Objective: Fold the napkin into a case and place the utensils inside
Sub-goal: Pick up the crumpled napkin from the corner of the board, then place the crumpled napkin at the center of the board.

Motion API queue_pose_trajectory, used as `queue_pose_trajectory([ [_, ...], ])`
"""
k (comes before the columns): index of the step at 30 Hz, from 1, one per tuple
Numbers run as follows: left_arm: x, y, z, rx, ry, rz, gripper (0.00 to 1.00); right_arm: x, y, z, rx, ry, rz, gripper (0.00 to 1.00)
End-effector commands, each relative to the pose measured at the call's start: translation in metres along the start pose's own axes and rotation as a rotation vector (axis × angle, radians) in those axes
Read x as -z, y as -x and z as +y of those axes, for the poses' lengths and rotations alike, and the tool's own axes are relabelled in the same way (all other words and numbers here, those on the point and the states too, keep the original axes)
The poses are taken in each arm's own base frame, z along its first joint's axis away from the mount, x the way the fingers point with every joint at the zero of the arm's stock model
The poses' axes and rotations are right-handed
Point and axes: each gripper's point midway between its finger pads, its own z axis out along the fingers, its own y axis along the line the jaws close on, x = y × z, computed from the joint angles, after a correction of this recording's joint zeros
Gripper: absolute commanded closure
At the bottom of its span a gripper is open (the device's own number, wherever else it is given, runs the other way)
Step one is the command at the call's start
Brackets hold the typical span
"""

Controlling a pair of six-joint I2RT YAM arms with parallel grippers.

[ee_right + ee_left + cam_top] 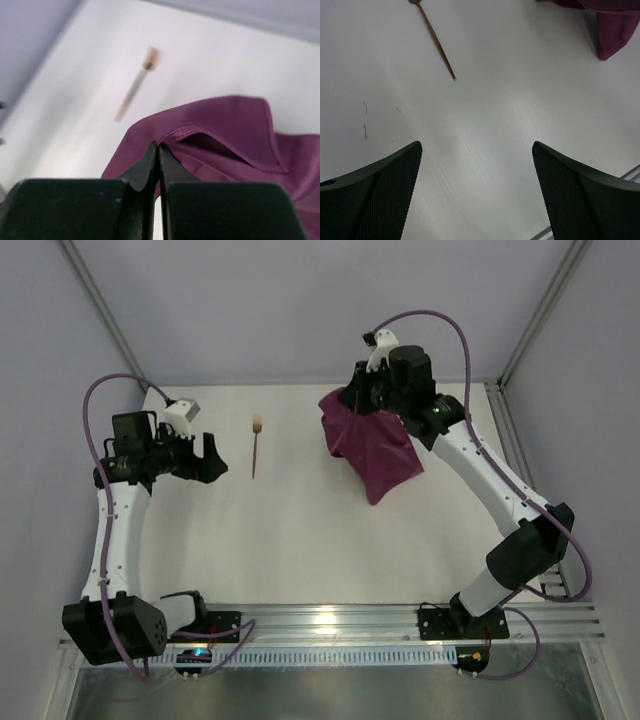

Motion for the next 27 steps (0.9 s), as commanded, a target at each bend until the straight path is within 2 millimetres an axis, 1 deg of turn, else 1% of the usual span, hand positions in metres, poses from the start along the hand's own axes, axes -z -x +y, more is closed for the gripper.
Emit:
queue_pose_trajectory([
  [1, 0.023, 0.01, -0.031, -0.031, -0.103, -0.019, 0.05, 0.063, 0.085, 0.084, 0.022, 0.34, -0.186, 0.97],
  [2, 0.028, 0.015, -0.035, -0.047, -0.113, -0.038, 0.02, 0.073, 0.094, 0.092, 0.031, 0.371, -0.211, 0.97],
  [3, 0.031, 0.017, -0.038, -0.061, -0.123, -0.047, 0.01, 0.085, 0.103, 0.098, 0.049, 0.393, -0.237, 0.97],
  [4, 0.034, 0.019, -0.041, -0.088, -0.135, -0.06, 0.01, 0.101, 0.109, 0.1, 0.066, 0.394, -0.266, 0.97],
  [5, 0.038, 0.024, -0.048, -0.11, -0.159, -0.083, 0.01, 0.108, 0.11, 0.099, 0.077, 0.382, -0.277, 0.97],
  [6, 0.04, 0.027, -0.05, -0.129, -0.165, -0.099, 0.01, 0.106, 0.099, 0.088, 0.077, 0.336, -0.257, 0.97],
  [7, 0.04, 0.029, -0.052, -0.145, -0.174, -0.109, 0.01, 0.106, 0.091, 0.082, 0.066, 0.314, -0.249, 0.97],
  [8, 0.04, 0.029, -0.058, -0.157, -0.197, -0.117, 0.01, 0.106, 0.067, 0.073, 0.027, 0.288, -0.214, 0.97],
  [9, 0.038, 0.03, -0.06, -0.164, -0.205, -0.117, 0.01, 0.105, 0.061, 0.068, 0.006, 0.274, -0.224, 0.97],
  [10, 0.034, 0.031, -0.06, -0.171, -0.205, -0.119, 0.01, 0.103, 0.048, 0.058, -0.022, 0.247, -0.217, 0.97],
  [11, 0.028, 0.03, -0.061, -0.185, -0.192, -0.103, 0.01, 0.107, 0.04, 0.053, -0.046, 0.234, -0.224, 0.97],
  [12, 0.018, 0.023, -0.058, -0.184, -0.178, -0.073, 0.01, 0.09, 0.0, 0.037, -0.089, 0.193, -0.146, 0.97],
  [13, 0.011, 0.019, -0.056, -0.195, -0.156, -0.053, 0.01, 0.085, -0.014, 0.029, -0.128, 0.171, -0.134, 0.97],
  [14, -0.001, 0.016, -0.068, -0.25, -0.166, -0.034, 0.01, 0.08, -0.028, 0.015, -0.154, 0.132, -0.113, 0.97],
  [15, -0.009, 0.009, -0.064, -0.28, -0.114, -0.002, 0.02, 0.07, -0.064, 0.0, -0.185, 0.094, -0.045, 0.97],
  [16, -0.02, -0.006, -0.065, -0.302, -0.11, 0.051, 0.02, 0.066, -0.08, -0.01, -0.213, 0.071, -0.02, 0.97],
  [17, -0.03, -0.018, -0.083, -0.358, -0.153, 0.091, 0.03, 0.063, -0.093, -0.027, -0.243, 0.033, -0.003, 0.97],
  [18, -0.036, -0.027, -0.089, -0.393, -0.167, 0.123, 0.03, 0.059, -0.123, -0.042, -0.273, -0.002, 0.05, 0.97],
  [19, -0.045, -0.044, -0.091, -0.404, -0.173, 0.177, 0.05, 0.057, -0.132, -0.052, -0.292, -0.023, 0.057, 0.97],
  [20, -0.05, -0.055, -0.103, -0.433, -0.204, 0.207, 0.05, 0.058, -0.139, -0.075, -0.318, -0.074, 0.057, 0.97],
  [21, -0.056, -0.062, -0.105, -0.445, -0.207, 0.228, 0.06, 0.059, -0.154, -0.091, -0.338, -0.125, 0.082, 0.97],
  [22, -0.063, -0.074, -0.104, -0.454, -0.195, 0.276, 0.08, 0.058, -0.163, -0.106, -0.345, -0.163, 0.103, 0.83],
  [23, -0.067, -0.078, -0.101, -0.451, -0.182, 0.3, 0.09, 0.062, -0.166, -0.127, -0.368, -0.218, 0.104, 0.67],
  [24, -0.069, -0.082, -0.094, -0.442, -0.144, 0.328, 0.14, 0.064, -0.175, -0.143, -0.38, -0.29, 0.138, 0.5],
  [25, -0.075, -0.088, -0.087, -0.431, -0.118, 0.368, 0.16, 0.066, -0.175, -0.153, -0.371, -0.339, 0.144, 0.39],
  [26, -0.078, -0.092, -0.083, -0.425, -0.096, 0.395, 0.19, 0.07, -0.166, -0.162, -0.332, -0.386, 0.141, 0.28],
  [27, -0.079, -0.097, -0.077, -0.414, -0.073, 0.424, 0.21, 0.077, -0.17, -0.171, -0.316, -0.459, 0.164, 0.26],
])
